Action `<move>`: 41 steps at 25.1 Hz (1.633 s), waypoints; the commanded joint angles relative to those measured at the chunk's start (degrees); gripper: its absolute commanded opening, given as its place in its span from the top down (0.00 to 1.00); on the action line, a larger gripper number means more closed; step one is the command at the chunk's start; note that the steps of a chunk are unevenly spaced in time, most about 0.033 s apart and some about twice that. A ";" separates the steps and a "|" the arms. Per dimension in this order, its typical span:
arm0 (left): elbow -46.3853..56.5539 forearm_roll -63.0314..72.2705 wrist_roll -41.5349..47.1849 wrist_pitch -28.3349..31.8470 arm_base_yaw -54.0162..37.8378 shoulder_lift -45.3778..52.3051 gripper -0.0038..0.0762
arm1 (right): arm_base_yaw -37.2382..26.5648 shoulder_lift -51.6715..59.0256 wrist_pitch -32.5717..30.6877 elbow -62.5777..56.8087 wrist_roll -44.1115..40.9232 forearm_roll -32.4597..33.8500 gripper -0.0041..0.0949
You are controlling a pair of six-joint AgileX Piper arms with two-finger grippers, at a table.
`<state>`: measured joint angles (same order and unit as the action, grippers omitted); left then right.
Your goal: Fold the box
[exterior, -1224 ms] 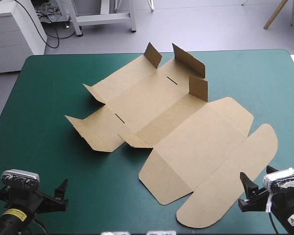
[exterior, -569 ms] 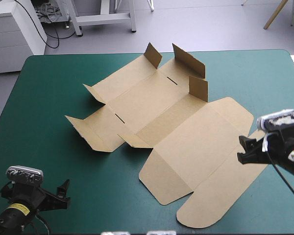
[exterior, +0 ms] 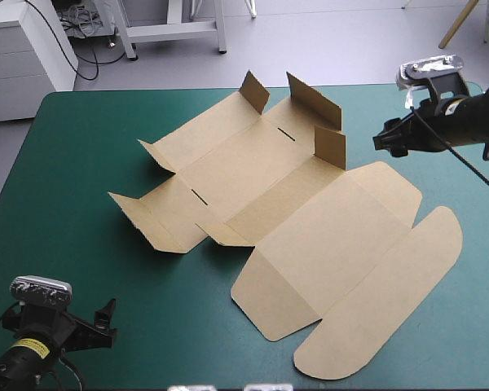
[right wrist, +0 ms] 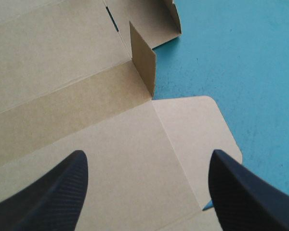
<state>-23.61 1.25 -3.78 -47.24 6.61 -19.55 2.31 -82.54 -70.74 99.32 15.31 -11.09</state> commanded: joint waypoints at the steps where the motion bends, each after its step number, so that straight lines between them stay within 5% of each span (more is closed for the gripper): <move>1: -1.68 0.84 0.26 3.24 -0.02 -0.92 0.16 | -0.39 -2.42 1.77 5.75 0.01 -2.01 0.31; 14: -1.68 0.84 0.26 3.36 -0.02 -0.92 0.16 | 7.62 -20.78 12.70 11.83 1.23 2.46 0.30; 32: -1.68 0.84 0.26 3.36 -0.02 -0.92 0.16 | 7.62 -39.50 6.07 24.24 1.12 3.37 0.34; 35: -1.68 0.84 0.26 3.36 -0.02 -0.92 0.16 | 7.62 -39.50 6.86 24.24 1.76 0.85 0.42; 41: -1.68 0.84 0.26 3.36 -0.02 -0.92 0.16 | 7.62 -39.50 7.19 24.24 3.31 1.95 0.97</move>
<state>-23.61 1.39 -3.78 -47.24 6.61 -19.61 10.02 -125.90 -65.11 121.69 17.71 -9.47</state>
